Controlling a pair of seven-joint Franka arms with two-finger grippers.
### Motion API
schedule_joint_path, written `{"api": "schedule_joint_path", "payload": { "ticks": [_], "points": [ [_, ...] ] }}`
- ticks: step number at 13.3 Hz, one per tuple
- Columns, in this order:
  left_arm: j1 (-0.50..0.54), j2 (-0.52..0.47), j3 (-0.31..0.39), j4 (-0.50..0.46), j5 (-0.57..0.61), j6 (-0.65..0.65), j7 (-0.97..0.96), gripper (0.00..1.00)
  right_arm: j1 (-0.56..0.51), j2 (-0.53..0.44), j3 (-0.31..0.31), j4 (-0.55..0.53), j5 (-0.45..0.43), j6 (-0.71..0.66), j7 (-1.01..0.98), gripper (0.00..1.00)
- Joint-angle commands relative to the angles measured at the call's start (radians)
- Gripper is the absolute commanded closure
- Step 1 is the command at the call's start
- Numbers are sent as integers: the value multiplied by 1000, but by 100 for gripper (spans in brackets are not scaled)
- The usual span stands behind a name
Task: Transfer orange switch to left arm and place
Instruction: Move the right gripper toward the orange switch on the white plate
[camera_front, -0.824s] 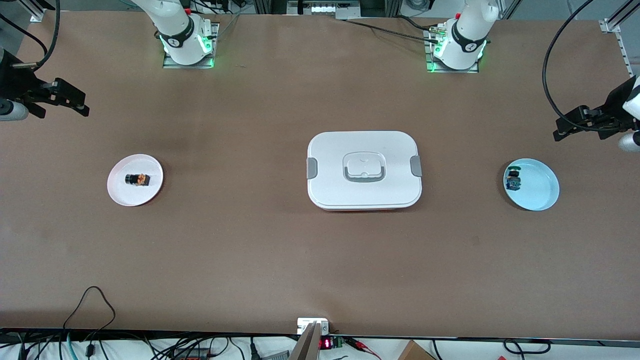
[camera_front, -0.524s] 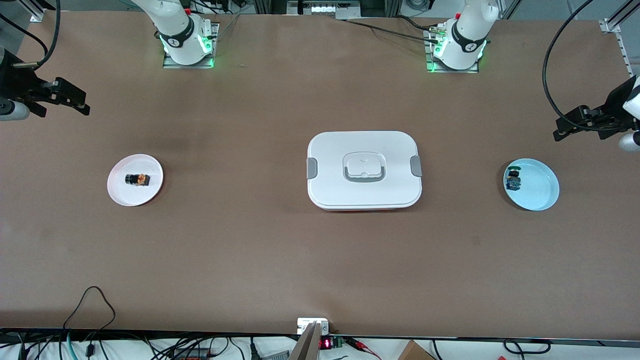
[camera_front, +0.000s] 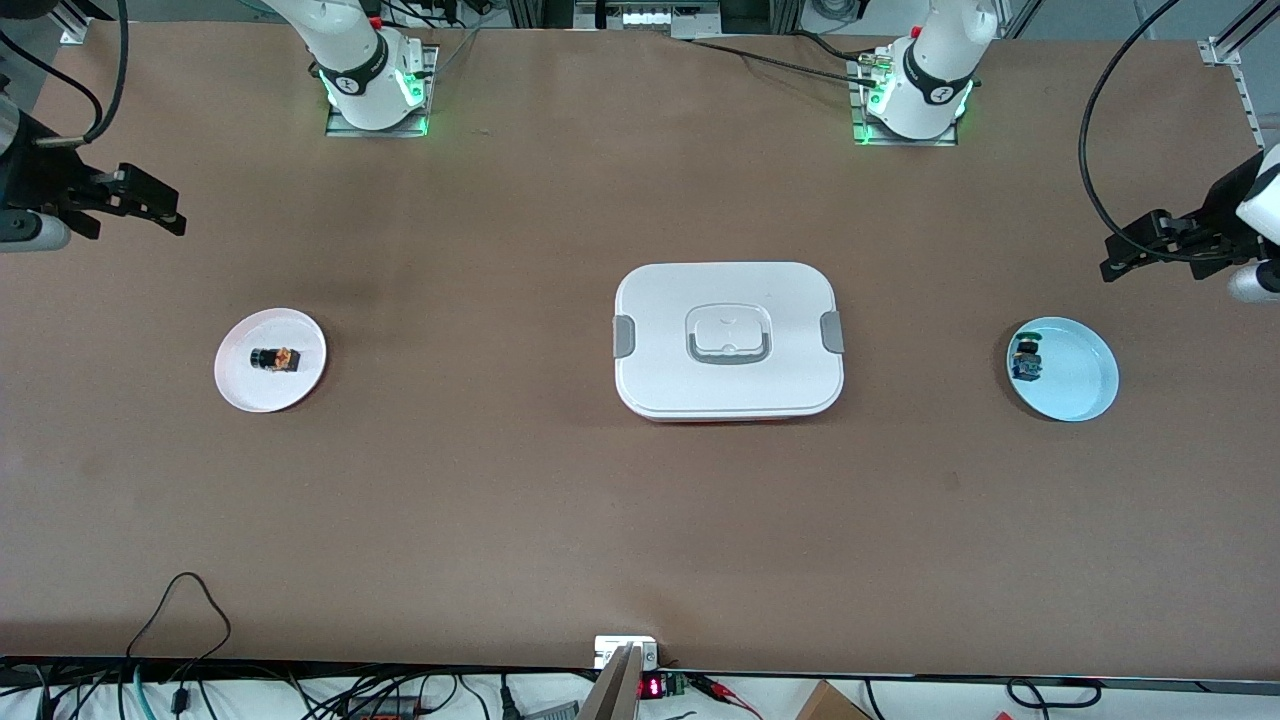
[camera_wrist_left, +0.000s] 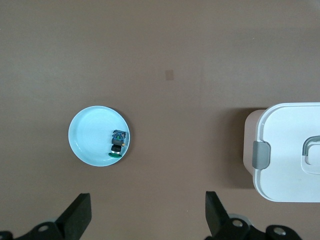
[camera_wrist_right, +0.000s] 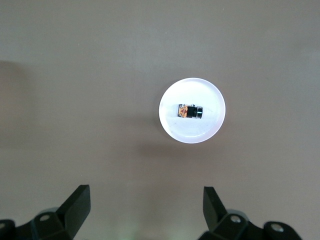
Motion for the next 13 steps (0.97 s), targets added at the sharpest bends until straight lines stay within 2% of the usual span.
{"api": "schedule_joint_path", "payload": {
  "ticks": [1, 3, 6, 13],
  "points": [
    [-6, 20, -4, 26, 22, -23, -18, 0, -9, 46, 2, 23, -12, -14, -31, 0],
    [-9, 20, -12, 27, 24, -23, -17, 0, -7, 54, 0, 24, -21, -12, -25, 0],
    [-9, 17, -20, 27, 24, -26, -15, 0, 20, 83, 5, 21, -92, 0, -19, 0],
    [-8, 14, -24, 29, 41, -64, -15, 0, 16, 201, -3, 16, -98, 126, -3, 0]
  ]
}}
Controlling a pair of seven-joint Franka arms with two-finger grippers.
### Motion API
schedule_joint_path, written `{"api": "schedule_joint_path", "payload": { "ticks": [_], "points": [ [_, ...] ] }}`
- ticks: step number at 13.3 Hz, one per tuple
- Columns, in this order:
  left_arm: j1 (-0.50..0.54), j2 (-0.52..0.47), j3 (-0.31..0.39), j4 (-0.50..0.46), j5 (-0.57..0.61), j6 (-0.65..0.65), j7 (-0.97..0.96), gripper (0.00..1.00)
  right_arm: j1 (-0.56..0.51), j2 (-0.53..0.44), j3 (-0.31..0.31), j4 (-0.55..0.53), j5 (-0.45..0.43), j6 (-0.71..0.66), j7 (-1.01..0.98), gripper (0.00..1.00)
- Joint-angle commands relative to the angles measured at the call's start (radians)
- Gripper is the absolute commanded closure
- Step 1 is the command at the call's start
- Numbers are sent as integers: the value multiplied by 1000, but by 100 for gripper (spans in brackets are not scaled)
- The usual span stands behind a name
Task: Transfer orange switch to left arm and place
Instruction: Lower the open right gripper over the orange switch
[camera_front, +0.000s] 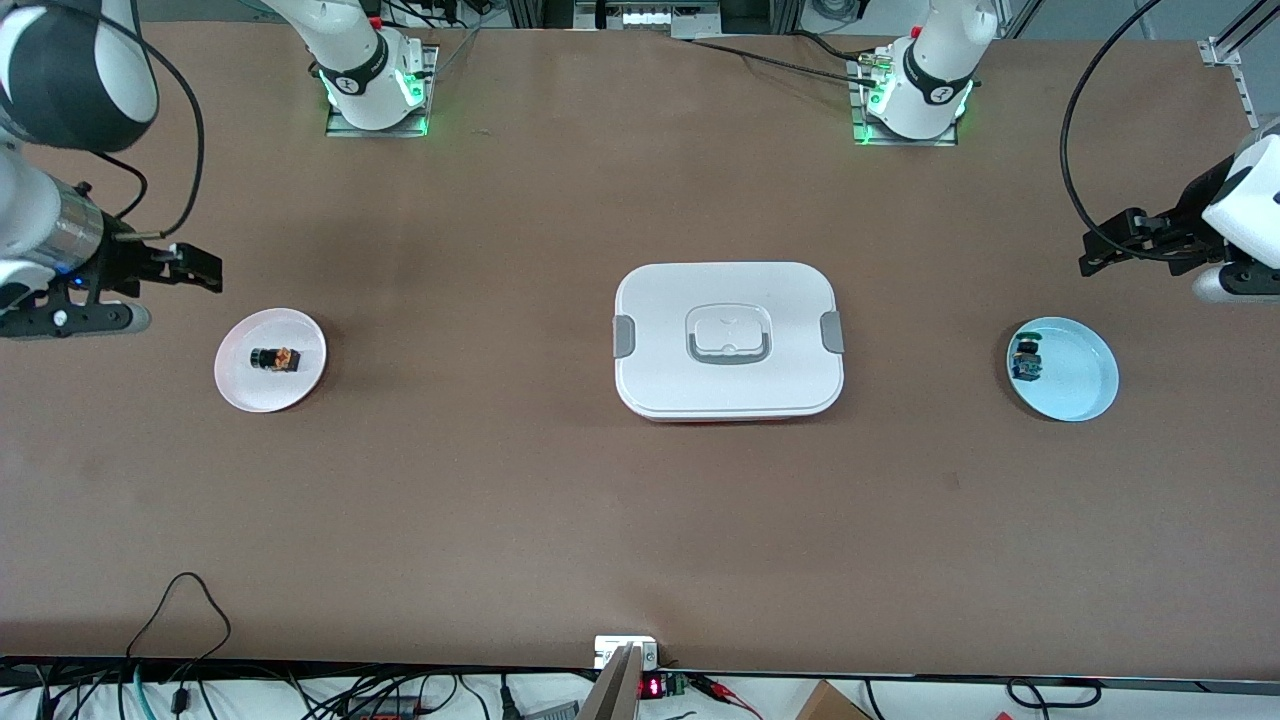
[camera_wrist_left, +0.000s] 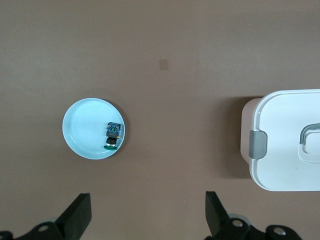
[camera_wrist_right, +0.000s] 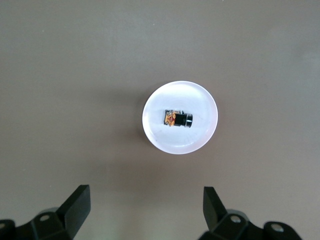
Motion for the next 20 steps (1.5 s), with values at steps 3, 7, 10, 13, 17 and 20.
{"api": "schedule_joint_path", "payload": {
  "ticks": [3, 7, 10, 13, 17, 20],
  "points": [
    [-1, 6, -8, 30, 40, -30, -14, 0, -33, 96, -3, 12, -18, 71, -5, 0],
    [5, 9, -8, 35, 42, -27, -4, 0, -33, 121, -8, -63, -18, 196, -5, 0],
    [4, 12, -8, 35, 43, -23, -4, 0, -38, 121, -16, -177, -18, 359, -5, 0],
    [5, 12, -5, 36, 40, -24, -1, 0, -52, 143, -20, -252, -18, 512, -7, 0],
    [-4, 12, -7, 35, 40, -24, -10, 0, -64, 164, -22, -344, -18, 626, -7, 0],
    [-5, 14, -8, 35, 40, -26, -7, 0, -76, 199, -22, -416, -18, 735, -8, 0]
  ]
}}
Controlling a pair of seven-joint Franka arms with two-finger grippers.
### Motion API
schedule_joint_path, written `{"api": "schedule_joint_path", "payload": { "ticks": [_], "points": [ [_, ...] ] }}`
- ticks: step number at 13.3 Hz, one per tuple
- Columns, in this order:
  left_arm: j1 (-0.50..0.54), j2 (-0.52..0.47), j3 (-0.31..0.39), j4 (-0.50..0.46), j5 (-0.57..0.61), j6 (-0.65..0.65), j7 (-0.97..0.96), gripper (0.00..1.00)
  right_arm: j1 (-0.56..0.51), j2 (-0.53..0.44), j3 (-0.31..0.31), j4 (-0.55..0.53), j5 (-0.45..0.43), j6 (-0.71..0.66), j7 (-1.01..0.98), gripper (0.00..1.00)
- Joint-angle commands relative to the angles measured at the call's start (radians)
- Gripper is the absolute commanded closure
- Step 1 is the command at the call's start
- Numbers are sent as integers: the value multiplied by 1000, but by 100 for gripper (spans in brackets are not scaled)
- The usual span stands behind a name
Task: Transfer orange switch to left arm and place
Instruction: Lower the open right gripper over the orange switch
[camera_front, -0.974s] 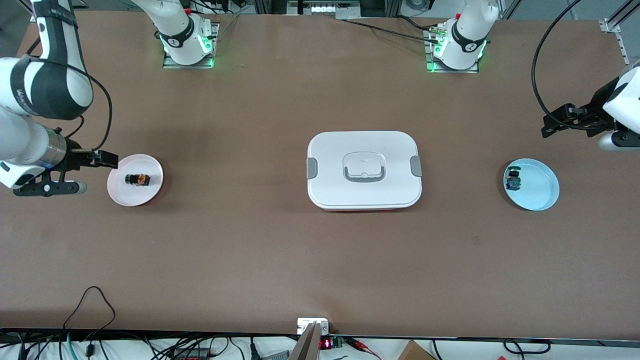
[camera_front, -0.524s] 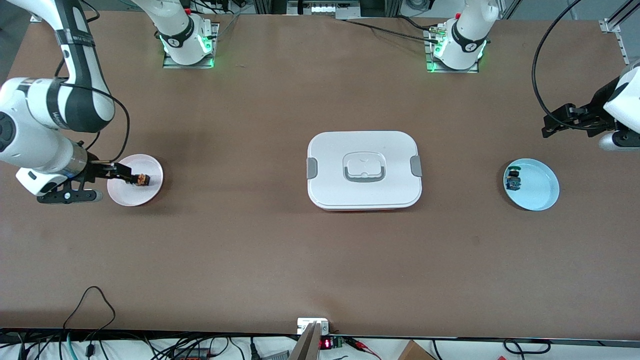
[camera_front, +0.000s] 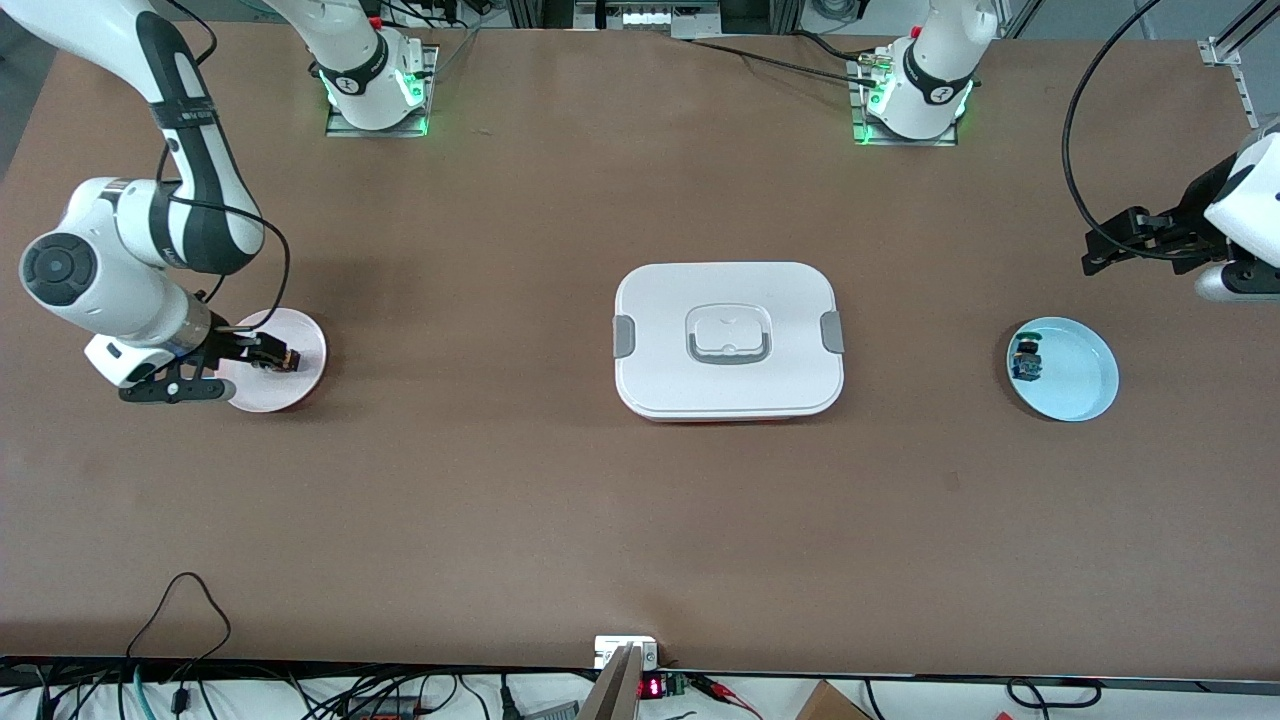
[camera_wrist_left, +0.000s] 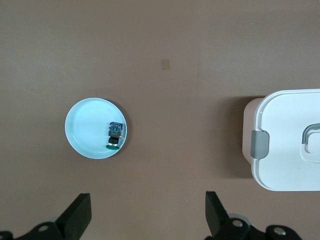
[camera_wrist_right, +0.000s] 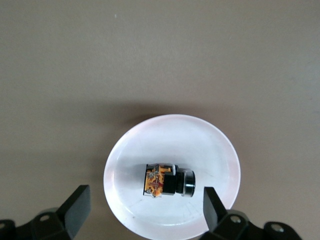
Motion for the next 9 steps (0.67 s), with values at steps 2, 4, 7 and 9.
{"api": "schedule_joint_path", "payload": {
  "ticks": [2, 4, 7, 9],
  "points": [
    [-6, 15, -6, 27, 32, -26, -9, 0, -31, 29, 1, -66, -14, 126, -18, 0],
    [-4, 17, -6, 27, 32, -25, -12, 0, -40, 38, 3, -65, -14, 127, -35, 0],
    [-4, 16, -6, 29, 32, -26, -11, 0, -46, 61, 3, -65, -14, 127, -34, 0],
    [-4, 16, -6, 29, 32, -26, -12, 0, -46, 76, 3, -63, -13, 129, -32, 0]
  ]
}}
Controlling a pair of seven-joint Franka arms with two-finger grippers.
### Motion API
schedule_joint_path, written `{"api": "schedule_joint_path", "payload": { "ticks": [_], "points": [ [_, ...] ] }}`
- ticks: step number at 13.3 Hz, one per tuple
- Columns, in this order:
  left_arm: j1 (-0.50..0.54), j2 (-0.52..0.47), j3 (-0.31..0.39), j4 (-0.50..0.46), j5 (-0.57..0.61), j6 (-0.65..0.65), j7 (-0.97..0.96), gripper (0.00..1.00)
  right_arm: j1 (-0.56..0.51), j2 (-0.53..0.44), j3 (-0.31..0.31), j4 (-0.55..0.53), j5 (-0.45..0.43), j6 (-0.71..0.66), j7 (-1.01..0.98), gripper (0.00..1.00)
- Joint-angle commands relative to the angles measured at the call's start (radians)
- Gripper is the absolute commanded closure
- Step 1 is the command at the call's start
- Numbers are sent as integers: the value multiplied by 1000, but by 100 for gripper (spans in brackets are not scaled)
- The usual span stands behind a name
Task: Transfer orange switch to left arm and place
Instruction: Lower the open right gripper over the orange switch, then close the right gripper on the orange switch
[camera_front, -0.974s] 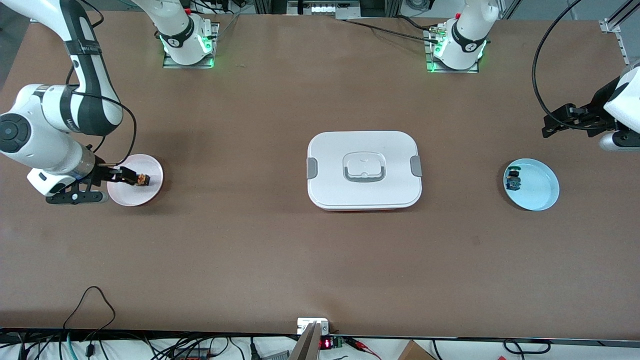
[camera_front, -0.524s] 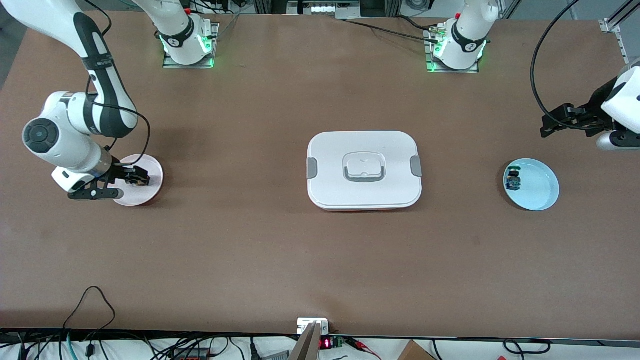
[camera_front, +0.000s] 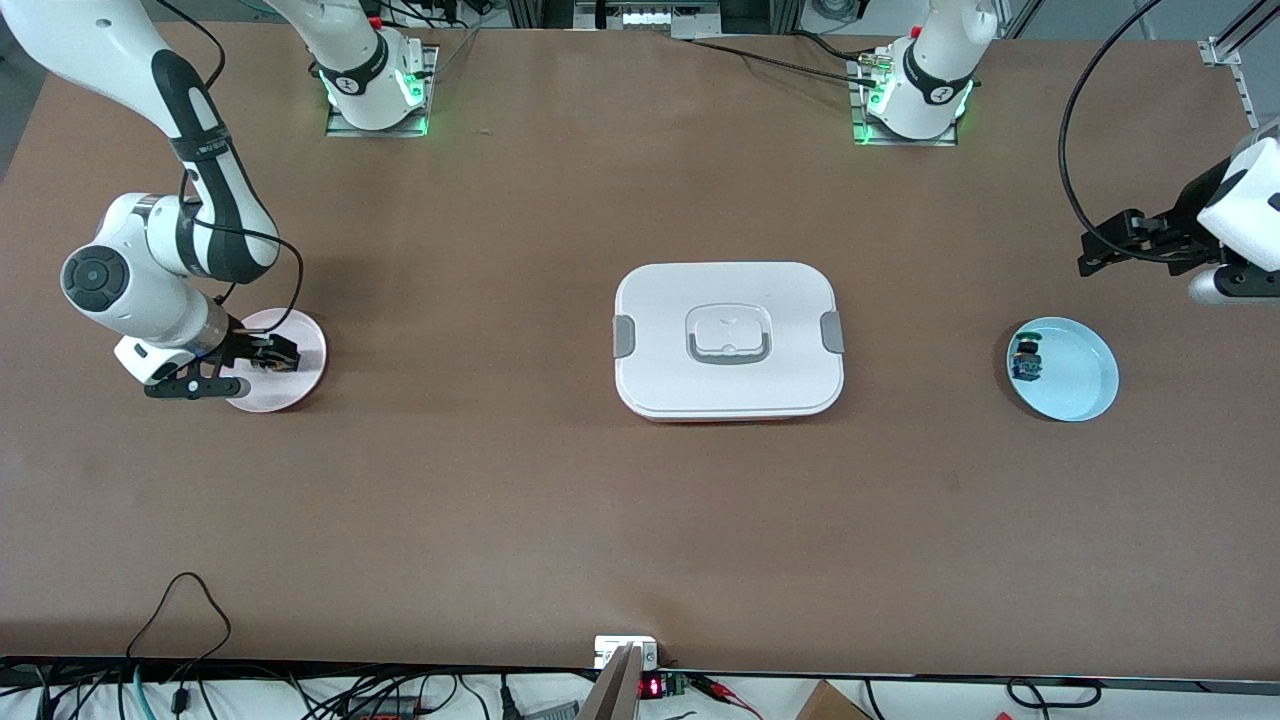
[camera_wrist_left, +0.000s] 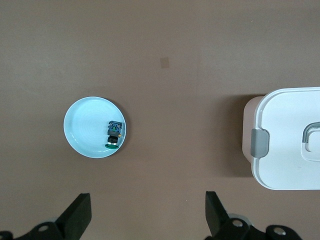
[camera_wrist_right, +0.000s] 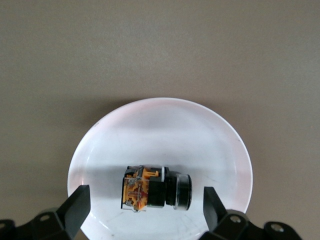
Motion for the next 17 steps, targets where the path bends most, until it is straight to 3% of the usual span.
{"api": "schedule_joint_path", "payload": {
  "ticks": [1, 13, 17],
  "points": [
    [-4, 10, -4, 29, 32, -23, -11, 0, -9, 11, 4, -6, -11, 16, -12, 0],
    [-4, 10, -4, 29, 29, -23, -3, 0, -23, 40, 6, -15, -8, 80, -7, 0],
    [-4, 10, -3, 29, 22, -20, -14, 0, -23, 38, 6, -80, -5, 189, 0, 0]
  ]
}}
